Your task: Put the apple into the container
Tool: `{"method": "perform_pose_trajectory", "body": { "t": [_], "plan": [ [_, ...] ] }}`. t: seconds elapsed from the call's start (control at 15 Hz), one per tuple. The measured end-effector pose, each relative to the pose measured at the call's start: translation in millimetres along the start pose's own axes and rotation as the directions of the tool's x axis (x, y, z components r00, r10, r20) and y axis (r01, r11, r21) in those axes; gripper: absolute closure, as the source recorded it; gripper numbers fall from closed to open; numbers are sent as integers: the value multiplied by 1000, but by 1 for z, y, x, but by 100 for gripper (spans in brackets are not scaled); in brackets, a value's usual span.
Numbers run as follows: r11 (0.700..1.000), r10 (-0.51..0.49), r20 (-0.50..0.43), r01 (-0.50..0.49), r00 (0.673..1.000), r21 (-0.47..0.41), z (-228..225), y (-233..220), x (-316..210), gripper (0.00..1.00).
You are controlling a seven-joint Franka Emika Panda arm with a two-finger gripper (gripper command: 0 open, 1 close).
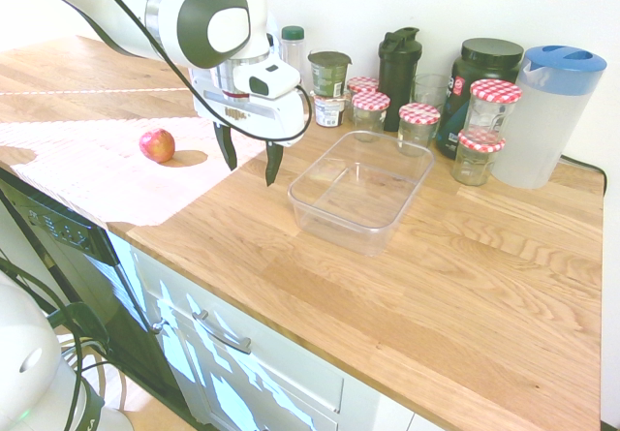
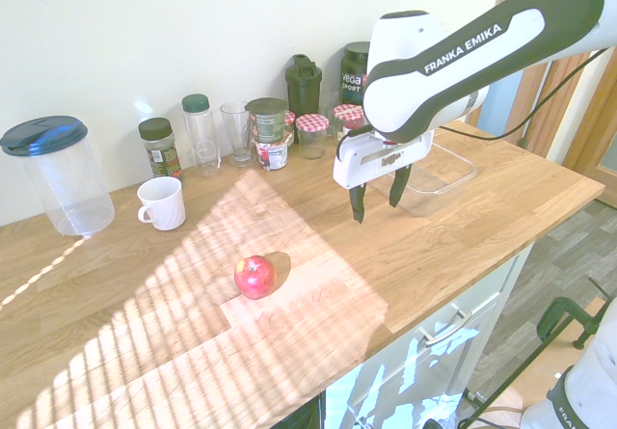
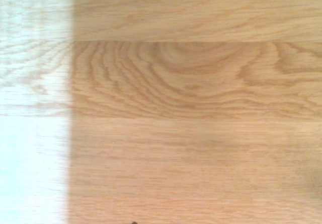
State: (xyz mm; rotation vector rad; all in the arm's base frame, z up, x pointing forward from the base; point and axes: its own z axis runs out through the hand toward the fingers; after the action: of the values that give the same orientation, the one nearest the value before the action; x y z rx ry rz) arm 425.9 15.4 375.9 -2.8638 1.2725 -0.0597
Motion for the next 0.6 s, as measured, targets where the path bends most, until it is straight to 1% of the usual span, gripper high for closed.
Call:
{"method": "perform_pose_trajectory", "body": {
  "t": [0.13,0.27,0.47,0.6],
  "plan": [
    [1000,-3,-7,3,1000,8,-1,-2,-1,0],
    [998,-23,-10,23,1000,54,-19,-17,-16,0],
    [988,-115,-24,117,993,98,-61,-62,-77,0],
    [980,-168,-38,171,985,102,-68,-91,-123,0]
  ]
}}
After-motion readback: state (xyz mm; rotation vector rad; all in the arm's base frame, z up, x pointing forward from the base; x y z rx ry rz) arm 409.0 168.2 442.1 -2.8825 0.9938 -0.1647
